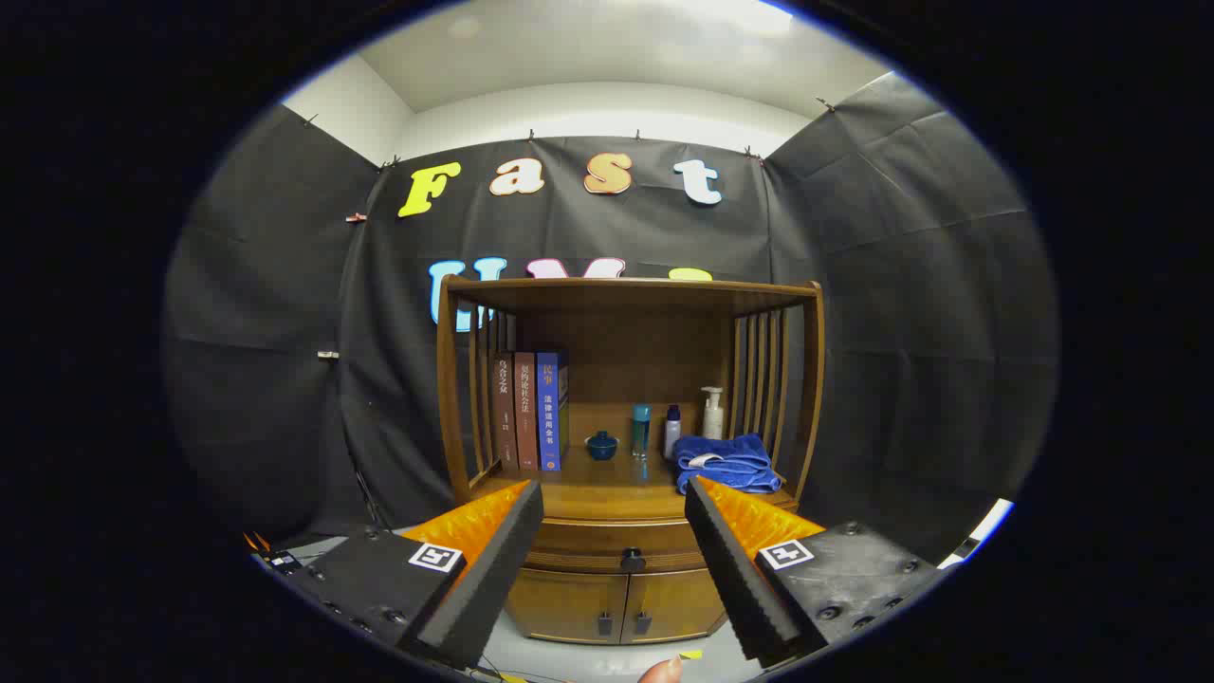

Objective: Pull open the drawer, take out the items inside it, and place them on the countertop above the cabinet.

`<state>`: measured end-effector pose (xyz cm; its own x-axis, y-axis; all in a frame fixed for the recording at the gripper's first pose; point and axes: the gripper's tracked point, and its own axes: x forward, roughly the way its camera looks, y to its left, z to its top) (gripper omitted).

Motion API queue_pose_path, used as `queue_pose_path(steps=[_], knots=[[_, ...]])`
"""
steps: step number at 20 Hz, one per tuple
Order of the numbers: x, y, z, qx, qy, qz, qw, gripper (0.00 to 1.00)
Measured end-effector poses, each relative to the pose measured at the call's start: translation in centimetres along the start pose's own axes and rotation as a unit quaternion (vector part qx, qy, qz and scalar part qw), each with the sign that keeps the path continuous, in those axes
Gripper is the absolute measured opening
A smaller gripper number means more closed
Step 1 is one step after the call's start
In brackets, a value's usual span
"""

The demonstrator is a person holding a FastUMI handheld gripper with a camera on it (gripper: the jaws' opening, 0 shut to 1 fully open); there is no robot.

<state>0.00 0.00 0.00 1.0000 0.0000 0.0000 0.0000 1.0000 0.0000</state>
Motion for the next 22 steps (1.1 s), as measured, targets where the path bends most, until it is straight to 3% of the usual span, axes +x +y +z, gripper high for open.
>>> queue_pose_path(steps=[22], knots=[[0.5, -0.3, 1.6, 0.004, -0.022, 0.004, 1.0, 0.98]])
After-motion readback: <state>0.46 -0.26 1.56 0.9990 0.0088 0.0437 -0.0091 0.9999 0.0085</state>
